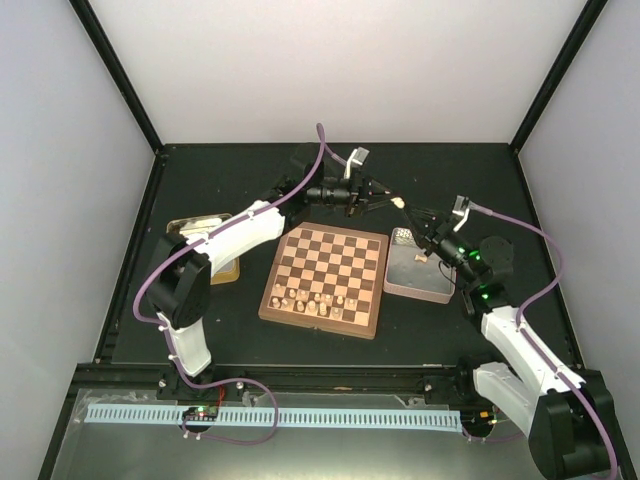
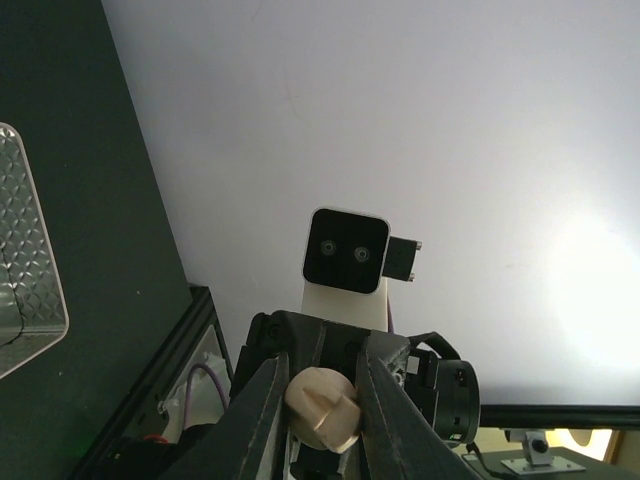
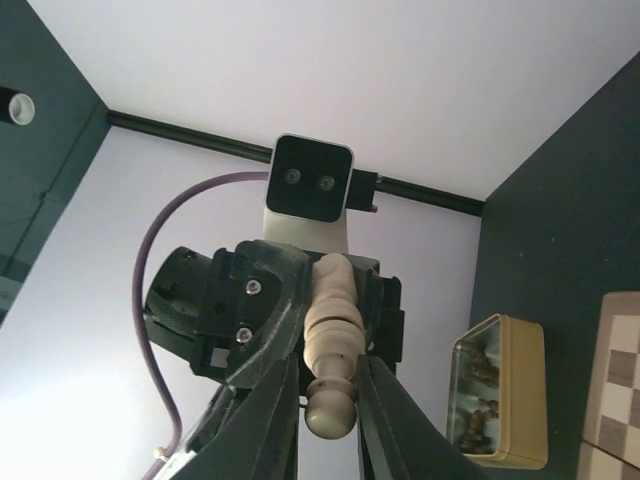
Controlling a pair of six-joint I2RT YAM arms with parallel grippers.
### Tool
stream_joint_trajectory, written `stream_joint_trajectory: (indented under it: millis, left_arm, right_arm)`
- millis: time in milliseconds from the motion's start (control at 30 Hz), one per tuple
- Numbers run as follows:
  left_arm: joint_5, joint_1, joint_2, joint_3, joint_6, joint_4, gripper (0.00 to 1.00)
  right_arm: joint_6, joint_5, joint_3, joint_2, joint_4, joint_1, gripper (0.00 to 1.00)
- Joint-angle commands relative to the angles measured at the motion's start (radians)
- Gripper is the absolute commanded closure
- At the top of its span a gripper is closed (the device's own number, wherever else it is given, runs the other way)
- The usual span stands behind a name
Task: Set up the chess pieces on the board
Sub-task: Pick up the chess piece from the storage box, then place the chess piece on the chessboard.
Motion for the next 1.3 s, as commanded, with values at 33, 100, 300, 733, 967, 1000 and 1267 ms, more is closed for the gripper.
stream_joint_trajectory:
  millis: [33, 100, 300, 733, 967, 1000, 1267]
  left_arm:
    - [0.016, 0.007, -0.019, 0.001, 0.018, -0.004, 0.99]
    - [0.011, 0.008, -0.018, 0.001, 0.022, -0.004, 0.98]
    - [-0.044, 0.017, -0.043, 0.004, 0.123, -0.108, 0.98]
    - [-0.704, 0.04, -0.339, -0.172, 0.752, -0.648, 0.98]
    - [-0.816, 0.039, -0.525, -0.354, 0.876, -0.636, 0.98]
    - [-0.815, 0.04, -0.566, -0.37, 0.883, -0.632, 0.99]
    - [-0.823, 0.039, -0.688, -0.453, 0.94, -0.602, 0.99]
  right_arm:
    - [-0.036, -0.004, 0.037, -0.002, -0.034, -0.006, 0.86]
    - [-0.051, -0.021, 0.049, 0.002, -0.056, -0.006, 0.89]
    - [-0.194, -0.041, 0.11, -0.003, -0.279, -0.005, 0.95]
    - [-0.92, 0.128, 0.403, 0.27, -1.239, 0.149, 0.99]
    - [-0.978, 0.354, 0.521, 0.441, -1.444, 0.363, 0.99]
    - [-0.984, 0.37, 0.533, 0.467, -1.467, 0.384, 0.99]
    - [-0.984, 0.47, 0.608, 0.627, -1.575, 0.543, 0.99]
